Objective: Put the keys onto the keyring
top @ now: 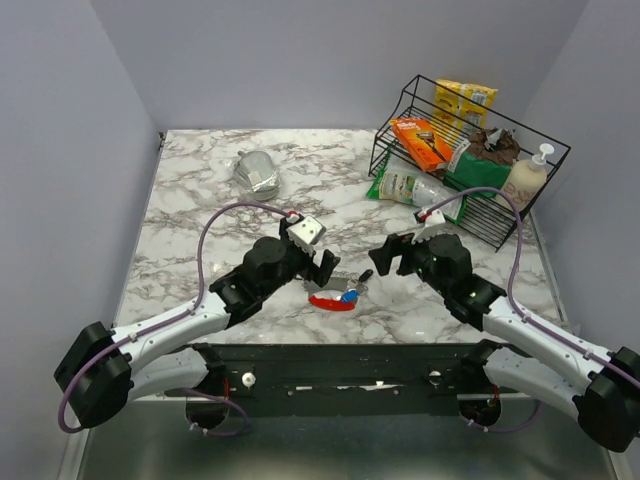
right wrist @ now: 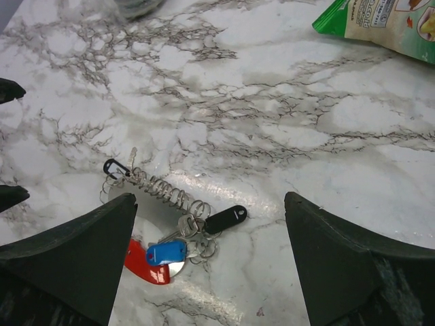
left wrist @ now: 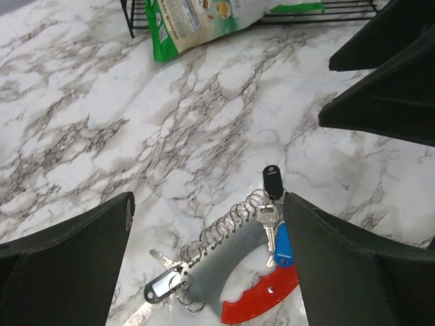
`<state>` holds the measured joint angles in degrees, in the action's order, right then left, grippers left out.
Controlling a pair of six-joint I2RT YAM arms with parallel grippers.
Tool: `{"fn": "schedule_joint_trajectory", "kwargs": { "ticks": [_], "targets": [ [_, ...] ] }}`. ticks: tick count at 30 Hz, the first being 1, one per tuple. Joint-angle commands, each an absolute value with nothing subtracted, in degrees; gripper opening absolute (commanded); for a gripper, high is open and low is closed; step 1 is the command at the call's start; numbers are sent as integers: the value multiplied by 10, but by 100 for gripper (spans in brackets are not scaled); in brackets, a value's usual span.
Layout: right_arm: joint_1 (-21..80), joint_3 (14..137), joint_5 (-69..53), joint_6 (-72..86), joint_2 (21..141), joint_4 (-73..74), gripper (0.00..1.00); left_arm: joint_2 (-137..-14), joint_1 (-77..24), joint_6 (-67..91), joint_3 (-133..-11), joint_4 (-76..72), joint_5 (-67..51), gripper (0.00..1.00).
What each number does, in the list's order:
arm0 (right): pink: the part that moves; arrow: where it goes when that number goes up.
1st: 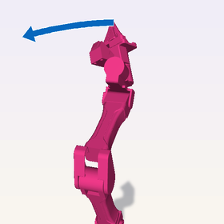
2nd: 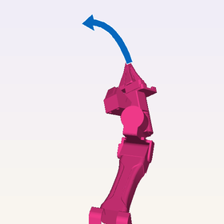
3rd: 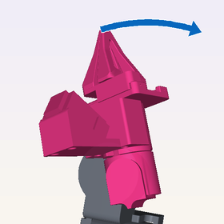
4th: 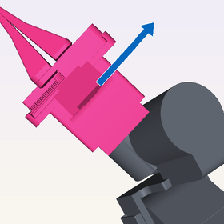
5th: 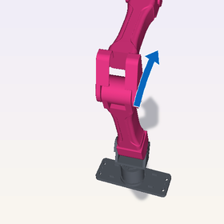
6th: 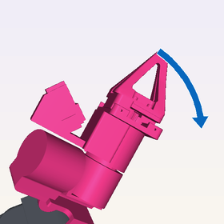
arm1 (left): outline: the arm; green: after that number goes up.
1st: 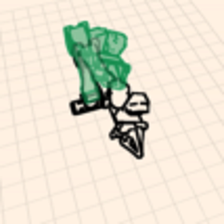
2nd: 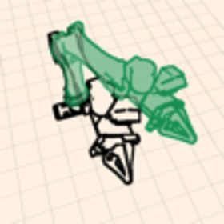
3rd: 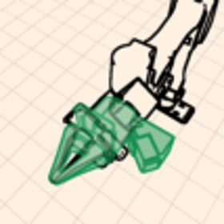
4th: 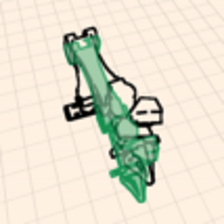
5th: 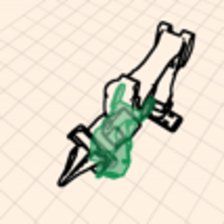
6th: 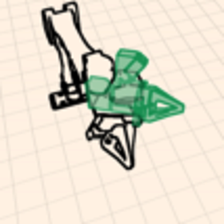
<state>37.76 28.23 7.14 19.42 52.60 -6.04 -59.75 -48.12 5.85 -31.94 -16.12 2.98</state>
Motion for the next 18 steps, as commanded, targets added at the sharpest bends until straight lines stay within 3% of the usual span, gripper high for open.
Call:
{"fn": "schedule_joint_trajectory", "kwargs": {
  "ticks": [1, 18],
  "targets": [
    [374, 296, 93, 192, 533, -44, 98, -627, -481, 77, -296, -191, 97, 99],
    [374, 288, 151, 204, 540, -33, 99, -707, -474, 101, -276, -226, 248, 99]
  ]
}}
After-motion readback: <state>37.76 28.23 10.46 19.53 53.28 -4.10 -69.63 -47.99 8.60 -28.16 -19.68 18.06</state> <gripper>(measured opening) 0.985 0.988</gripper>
